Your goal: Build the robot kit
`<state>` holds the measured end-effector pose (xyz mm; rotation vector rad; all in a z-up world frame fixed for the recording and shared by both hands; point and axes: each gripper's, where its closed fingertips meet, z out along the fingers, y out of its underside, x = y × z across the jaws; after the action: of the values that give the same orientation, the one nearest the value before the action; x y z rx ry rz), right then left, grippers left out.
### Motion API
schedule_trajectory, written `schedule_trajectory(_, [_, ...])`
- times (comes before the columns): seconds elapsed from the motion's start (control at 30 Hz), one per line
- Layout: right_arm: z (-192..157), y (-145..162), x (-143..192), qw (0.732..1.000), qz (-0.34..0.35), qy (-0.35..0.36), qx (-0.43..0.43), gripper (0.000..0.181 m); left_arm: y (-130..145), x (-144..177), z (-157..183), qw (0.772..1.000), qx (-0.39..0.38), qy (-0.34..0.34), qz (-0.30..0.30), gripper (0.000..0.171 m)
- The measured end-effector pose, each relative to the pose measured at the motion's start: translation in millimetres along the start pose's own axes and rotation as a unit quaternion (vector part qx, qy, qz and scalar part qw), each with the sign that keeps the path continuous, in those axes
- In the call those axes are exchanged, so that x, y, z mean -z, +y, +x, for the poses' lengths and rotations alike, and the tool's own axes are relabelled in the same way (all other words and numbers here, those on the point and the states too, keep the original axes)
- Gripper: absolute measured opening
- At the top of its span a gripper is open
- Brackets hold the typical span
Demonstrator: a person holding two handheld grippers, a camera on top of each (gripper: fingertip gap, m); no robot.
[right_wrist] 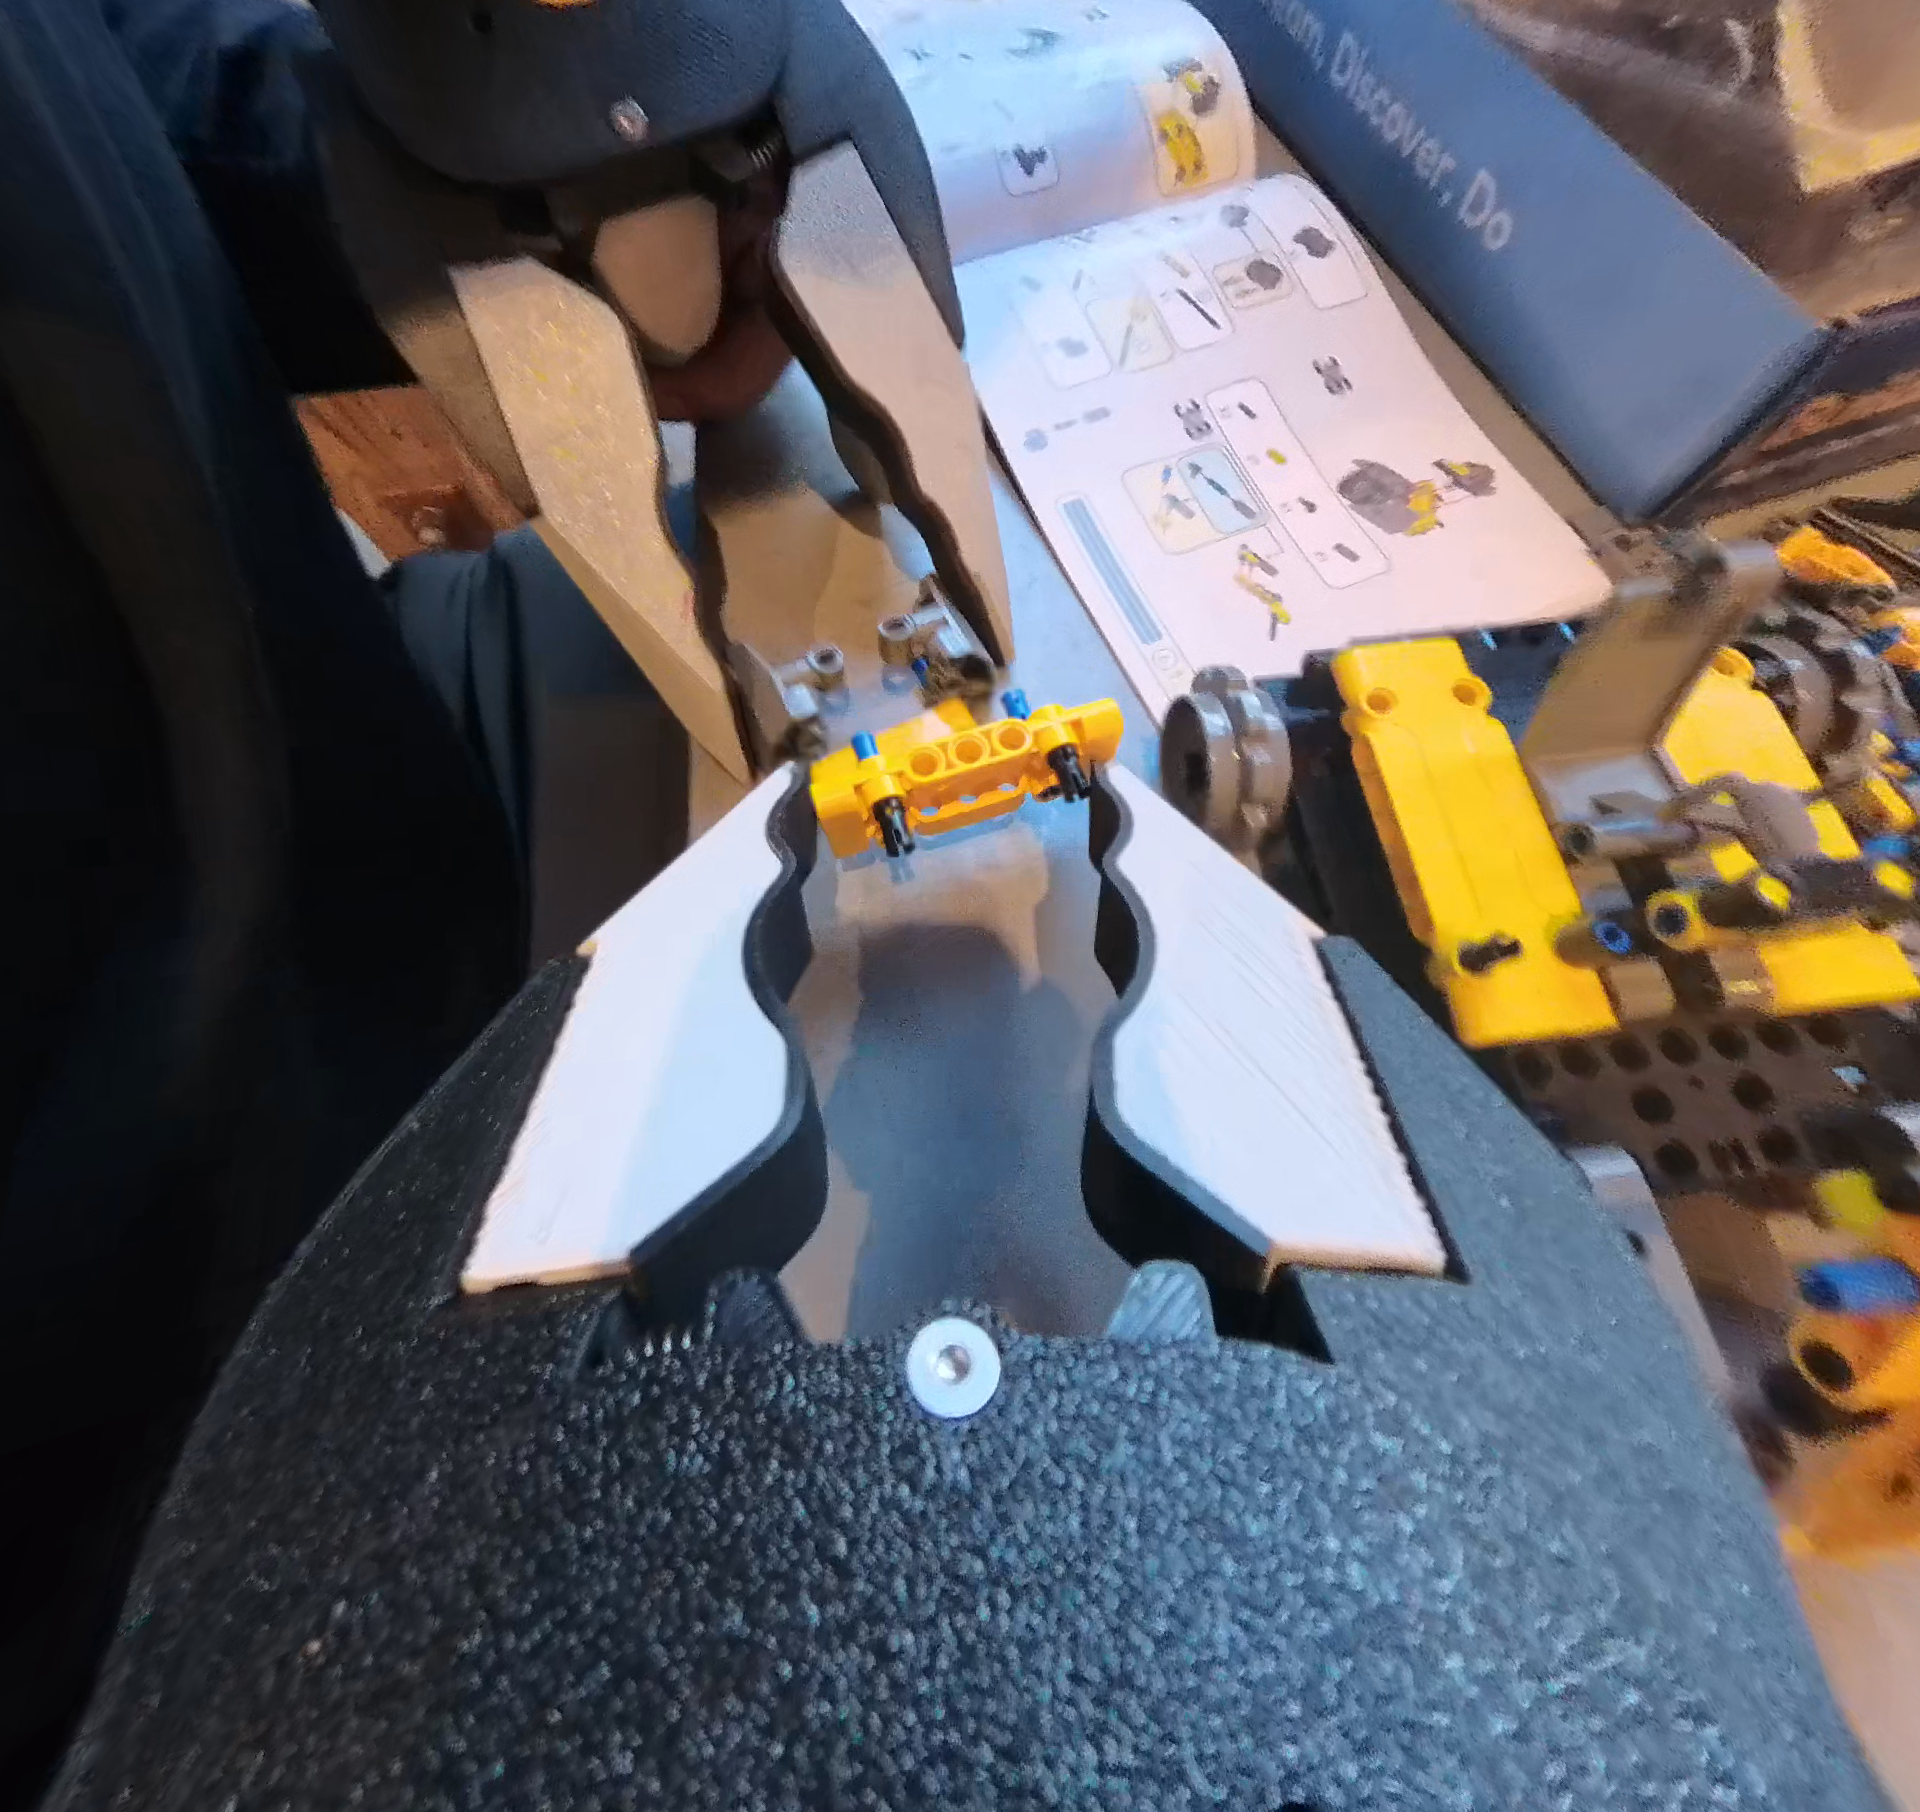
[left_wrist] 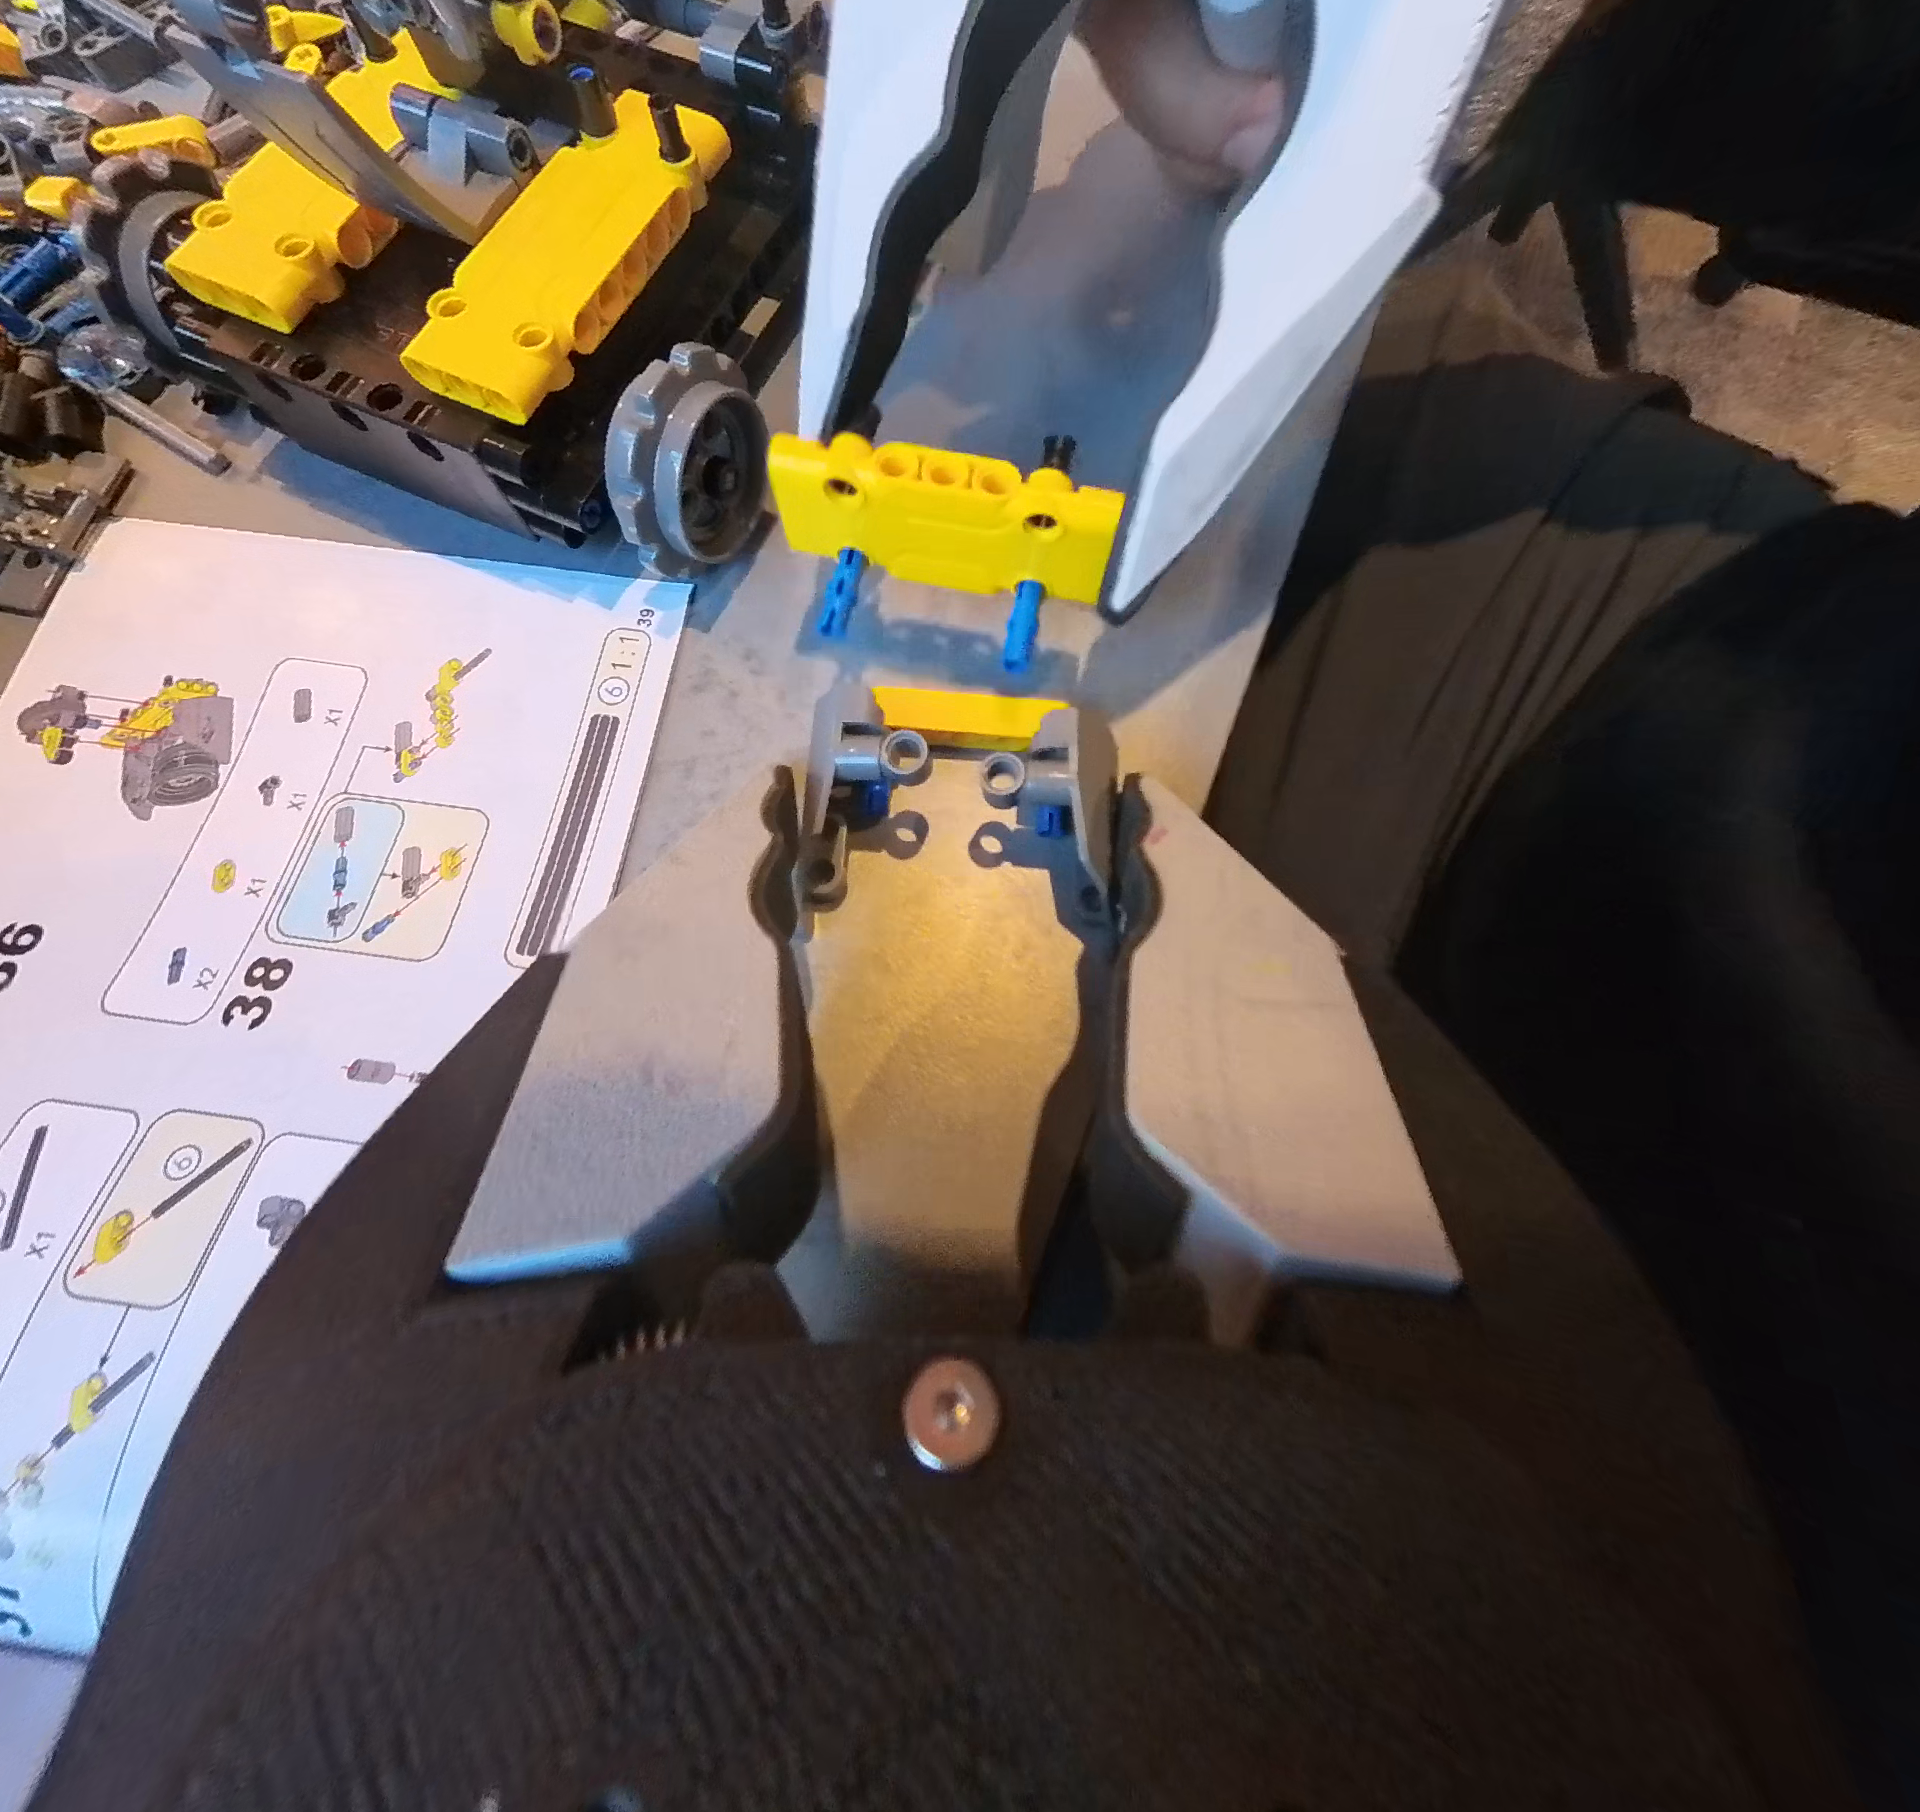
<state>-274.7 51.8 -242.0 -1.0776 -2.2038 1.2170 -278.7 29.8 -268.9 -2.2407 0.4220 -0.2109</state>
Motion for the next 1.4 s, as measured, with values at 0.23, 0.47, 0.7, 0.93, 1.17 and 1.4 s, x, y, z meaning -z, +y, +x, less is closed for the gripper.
schedule_trajectory(0.23, [18.0,32.4,18.1,0.997,-0.058,0.045,0.001,0.053,-8.5,10.2,-3.5,0.999,0.025,-0.013,0.033,0.074])
schedule_trajectory(0.47, [16.5,37.7,17.3,0.997,-0.073,0.033,0.001,0.054,-18.9,69.0,-26.0,0.995,0.038,-0.036,0.086,0.051])
schedule_trajectory(0.7, [12.9,38.8,16.6,0.996,-0.077,0.030,0.017,0.054,44.3,114.9,-147.4,0.977,0.096,-0.192,-0.002,0.003])
schedule_trajectory(0.93, [13.8,39.1,16.7,0.997,-0.075,0.013,-0.012,0.054,79.3,111.4,-160.3,0.972,0.122,-0.199,-0.015,0.000])
schedule_trajectory(1.17, [15.5,39.0,17.1,0.997,-0.075,0.022,-0.012,0.053,79.1,112.3,-157.0,0.977,0.136,-0.164,-0.002,0.000])
schedule_trajectory(1.4, [18.0,40.7,16.2,0.996,-0.079,0.026,-0.023,0.053,78.3,112.2,-154.5,0.979,0.136,-0.153,0.002,0.000])
